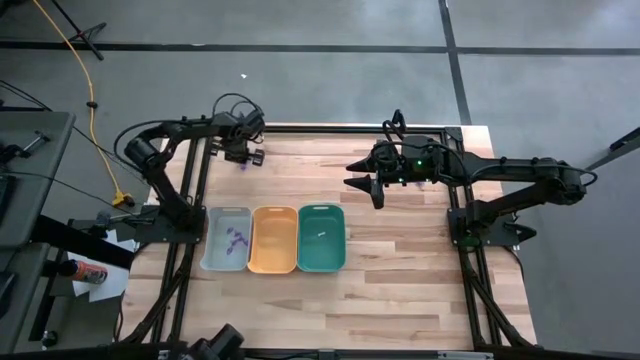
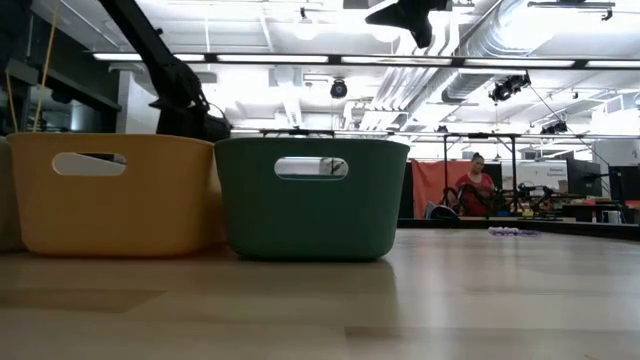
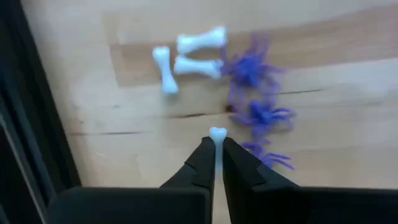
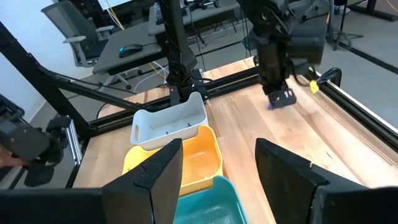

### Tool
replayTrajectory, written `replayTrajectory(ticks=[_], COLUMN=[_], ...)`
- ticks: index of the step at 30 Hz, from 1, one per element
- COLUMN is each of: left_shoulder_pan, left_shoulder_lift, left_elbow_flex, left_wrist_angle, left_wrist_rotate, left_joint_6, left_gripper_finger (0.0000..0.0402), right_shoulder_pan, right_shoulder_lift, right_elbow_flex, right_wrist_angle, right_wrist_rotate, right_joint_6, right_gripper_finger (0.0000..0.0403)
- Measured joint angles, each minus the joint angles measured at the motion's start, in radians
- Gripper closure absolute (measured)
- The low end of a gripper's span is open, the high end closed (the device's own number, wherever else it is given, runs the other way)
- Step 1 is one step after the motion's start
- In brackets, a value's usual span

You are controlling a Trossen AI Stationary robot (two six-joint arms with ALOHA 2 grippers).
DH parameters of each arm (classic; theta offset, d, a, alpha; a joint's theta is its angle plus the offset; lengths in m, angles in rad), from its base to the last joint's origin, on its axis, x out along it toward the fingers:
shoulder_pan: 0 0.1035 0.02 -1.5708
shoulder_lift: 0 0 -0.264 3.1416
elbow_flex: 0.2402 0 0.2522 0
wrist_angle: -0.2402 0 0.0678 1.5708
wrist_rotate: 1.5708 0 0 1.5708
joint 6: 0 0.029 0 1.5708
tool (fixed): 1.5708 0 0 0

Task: Sort Halloween decoration
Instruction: Put the white bone toy into the green bin

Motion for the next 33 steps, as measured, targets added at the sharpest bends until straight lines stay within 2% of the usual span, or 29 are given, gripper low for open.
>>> replayTrajectory(ticks=[4,9,14,19,23,28,33], left_shoulder_pan=[0.028,0.033,-0.033,-0.192,-0.361,-0.581,-0.788], left_shoulder_lift=[-0.071,-0.222,-0.443,-0.634,-0.709,-0.707,-0.624], left_elbow_flex=[0.001,0.001,0.002,0.003,0.003,0.003,0.003], left_wrist_angle=[-0.006,0.007,0.146,0.389,0.57,0.697,0.864], left_wrist_rotate=[-0.022,-0.015,0.106,0.237,0.272,0.271,0.247], left_joint_6=[0.02,0.062,0.168,0.2,0.202,0.239,0.265], left_gripper_finger=[0.0398,0.04,0.0401,0.0401,0.0401,0.0401,0.0401], right_shoulder_pan=[0.0,0.0,0.0,0.0,0.0,0.0,0.0], right_shoulder_lift=[0.0,0.0,0.0,0.0,0.0,0.0,0.0], right_elbow_flex=[0.0,0.0,0.0,0.0,0.0,0.0,0.0], right_wrist_angle=[0.0,0.0,0.003,0.004,0.037,0.133,0.199], right_wrist_rotate=[0.0,0.0,0.0,0.047,0.06,0.046,-0.046], right_joint_6=[0.008,0.006,0.004,0.004,0.004,0.003,-0.032], right_gripper_finger=[0.0206,0.0206,0.0206,0.0206,0.0206,0.0206,0.0206])
